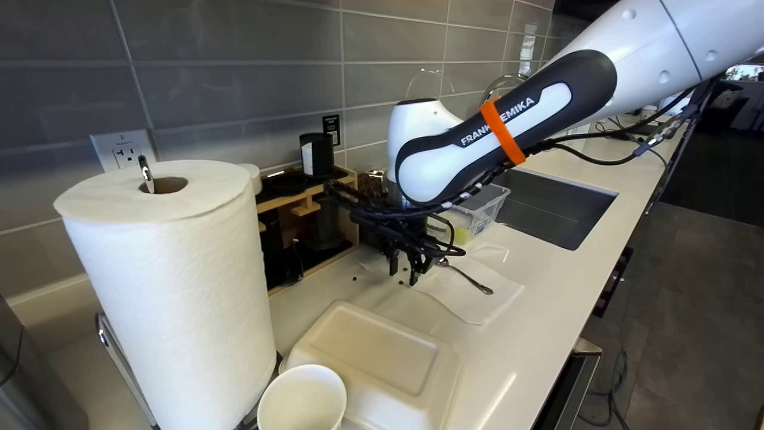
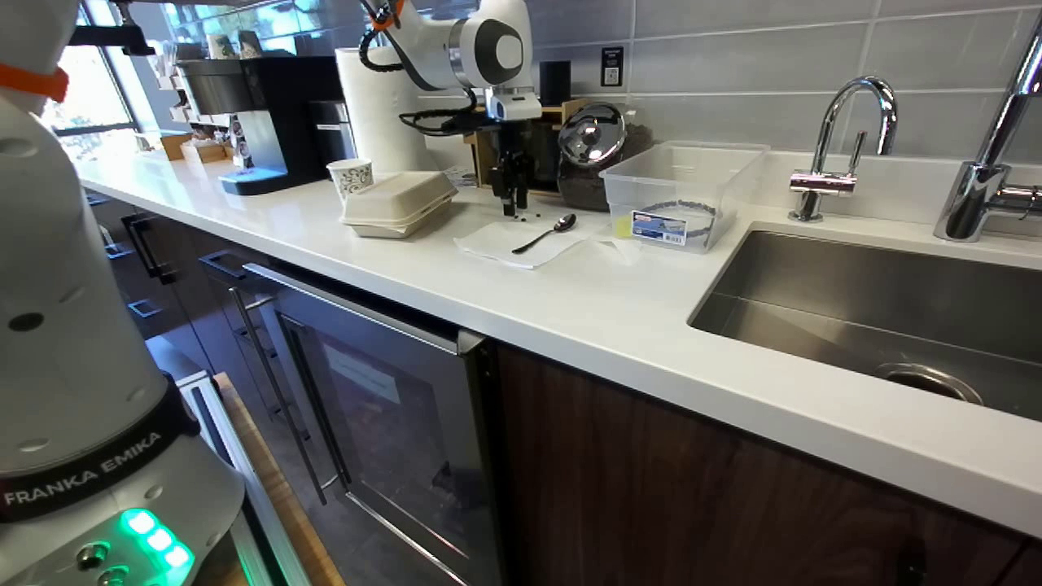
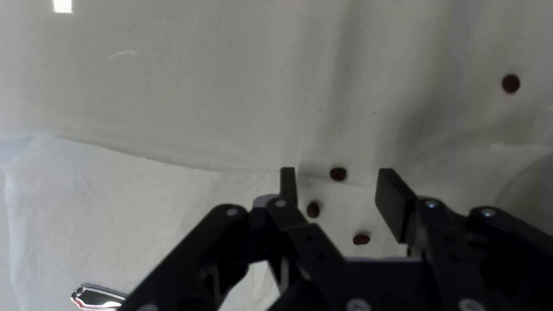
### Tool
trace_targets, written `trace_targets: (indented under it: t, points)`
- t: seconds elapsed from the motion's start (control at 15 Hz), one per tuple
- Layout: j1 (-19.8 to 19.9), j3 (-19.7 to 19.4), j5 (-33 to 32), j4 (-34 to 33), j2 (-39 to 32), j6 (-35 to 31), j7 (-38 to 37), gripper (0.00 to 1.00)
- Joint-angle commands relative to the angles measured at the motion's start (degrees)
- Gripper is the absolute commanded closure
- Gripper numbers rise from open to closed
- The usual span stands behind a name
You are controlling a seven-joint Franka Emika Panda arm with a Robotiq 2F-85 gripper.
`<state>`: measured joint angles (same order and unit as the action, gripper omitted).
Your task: Move one small black object to the right.
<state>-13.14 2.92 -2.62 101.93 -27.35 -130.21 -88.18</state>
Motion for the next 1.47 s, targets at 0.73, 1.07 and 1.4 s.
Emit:
trace_targets:
  t: [0.73, 1.07, 1.4]
  points:
    - [-2.0, -1.4, -0.7, -0.5, -1.7, -1.8, -1.9, 0.66]
    - [-2.1, -1.4, -0.4, -0.5, -1.8, -2.2, -1.6, 0.66]
    - [-2.2, -1.4, -0.5, -0.4, -1.8, -2.5, -1.7, 0.72]
